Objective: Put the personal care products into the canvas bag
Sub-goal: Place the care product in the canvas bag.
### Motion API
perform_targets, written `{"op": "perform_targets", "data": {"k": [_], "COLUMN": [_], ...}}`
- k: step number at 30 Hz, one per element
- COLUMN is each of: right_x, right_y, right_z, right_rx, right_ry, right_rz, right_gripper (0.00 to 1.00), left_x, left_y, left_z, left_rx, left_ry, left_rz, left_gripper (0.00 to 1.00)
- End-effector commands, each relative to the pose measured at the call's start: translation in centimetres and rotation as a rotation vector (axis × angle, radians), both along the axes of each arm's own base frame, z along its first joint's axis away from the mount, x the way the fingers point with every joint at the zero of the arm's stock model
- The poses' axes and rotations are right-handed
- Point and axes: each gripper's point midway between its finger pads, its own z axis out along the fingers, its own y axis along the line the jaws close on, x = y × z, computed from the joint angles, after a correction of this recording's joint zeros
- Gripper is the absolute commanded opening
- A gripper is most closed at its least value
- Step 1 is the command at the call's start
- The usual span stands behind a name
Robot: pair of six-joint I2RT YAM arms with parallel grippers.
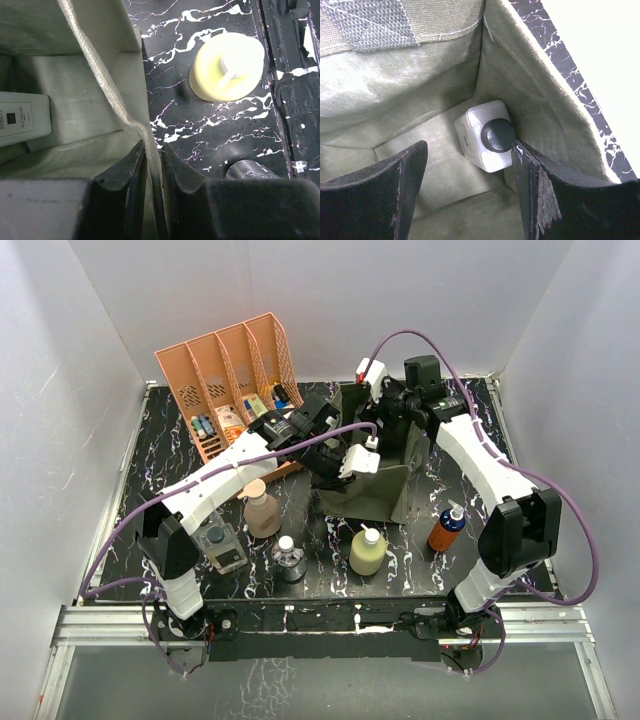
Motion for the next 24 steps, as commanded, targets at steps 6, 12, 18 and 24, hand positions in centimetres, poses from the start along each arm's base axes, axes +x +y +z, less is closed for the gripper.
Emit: {"op": "perform_targets", "data": {"k": [6,12,18,24], "right_x": [-1.0,-4.4,-8.2,-12.0], "right_y": [-1.1,-1.5,-5.2,-10.9], "right_z": [8.3,9.8,12.7,9.3], "right_rx": [0.085,0.131,0.226,0.142], "right_ry": [-0.125,-0.096,-0.091,-0.051], "right_rz": [-0.081,-0.023,-0.021,-0.174], "right_gripper": [0.71,0.71,0.71,0.71], "left_x": [0.5,0.6,0.6,2.0], "left_y": [-0.4,-0.3,-0.9,-1.3], "left_z": [-0.3,-1.0,0.6,3.1], "left_rx": [0.002,0.013,-0.029,-0.072], "left_ry": [-0.018,-0.018,-0.009,-0.025], "left_rz": [-0.001,0.001,0.030,0.147], "left_gripper": [0.16,0.17,0.19,0.25]}}
